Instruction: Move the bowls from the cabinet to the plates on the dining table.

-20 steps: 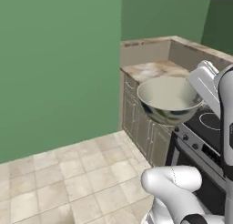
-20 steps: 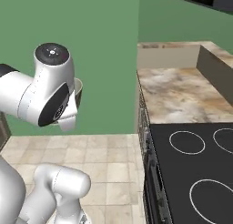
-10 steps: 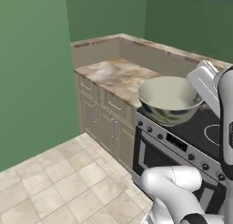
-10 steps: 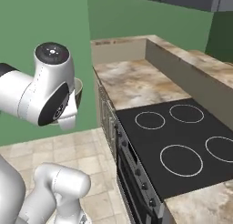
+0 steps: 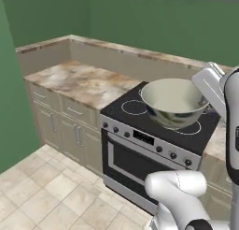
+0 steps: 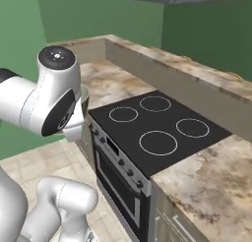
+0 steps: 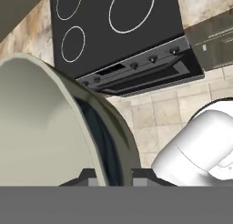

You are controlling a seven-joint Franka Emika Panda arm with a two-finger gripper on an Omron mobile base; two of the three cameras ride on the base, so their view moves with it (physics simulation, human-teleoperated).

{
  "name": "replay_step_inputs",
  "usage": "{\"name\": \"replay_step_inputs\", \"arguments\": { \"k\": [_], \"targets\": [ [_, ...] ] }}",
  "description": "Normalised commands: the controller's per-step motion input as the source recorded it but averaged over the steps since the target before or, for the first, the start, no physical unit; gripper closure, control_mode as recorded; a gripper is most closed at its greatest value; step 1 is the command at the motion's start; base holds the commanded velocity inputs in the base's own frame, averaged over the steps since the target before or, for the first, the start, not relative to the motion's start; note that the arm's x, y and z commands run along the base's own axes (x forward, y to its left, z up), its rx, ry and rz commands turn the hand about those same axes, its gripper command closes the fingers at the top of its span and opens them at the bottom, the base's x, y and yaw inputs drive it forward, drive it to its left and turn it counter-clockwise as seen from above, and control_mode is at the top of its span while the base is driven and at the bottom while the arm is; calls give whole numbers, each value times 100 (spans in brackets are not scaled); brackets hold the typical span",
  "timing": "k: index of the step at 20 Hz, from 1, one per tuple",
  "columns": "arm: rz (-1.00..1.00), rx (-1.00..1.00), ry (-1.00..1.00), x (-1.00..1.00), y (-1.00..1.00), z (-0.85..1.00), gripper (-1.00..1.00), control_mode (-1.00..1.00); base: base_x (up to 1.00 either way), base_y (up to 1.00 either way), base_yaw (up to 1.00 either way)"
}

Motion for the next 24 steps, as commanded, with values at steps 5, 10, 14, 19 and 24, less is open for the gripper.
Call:
{"name": "replay_step_inputs", "arguments": {
  "k": [5,10,14,19,24],
  "targets": [
    [0,0,0,0,0,0,100,100,-50,0,-44],
    [0,0,0,0,0,0,100,100,-36,-20,-42],
    [0,0,0,0,0,0,100,100,-24,-37,-39],
    [0,0,0,0,0,0,100,100,-11,-31,-34],
    [0,0,0,0,0,0,100,100,0,-80,-24]
  ]
}}
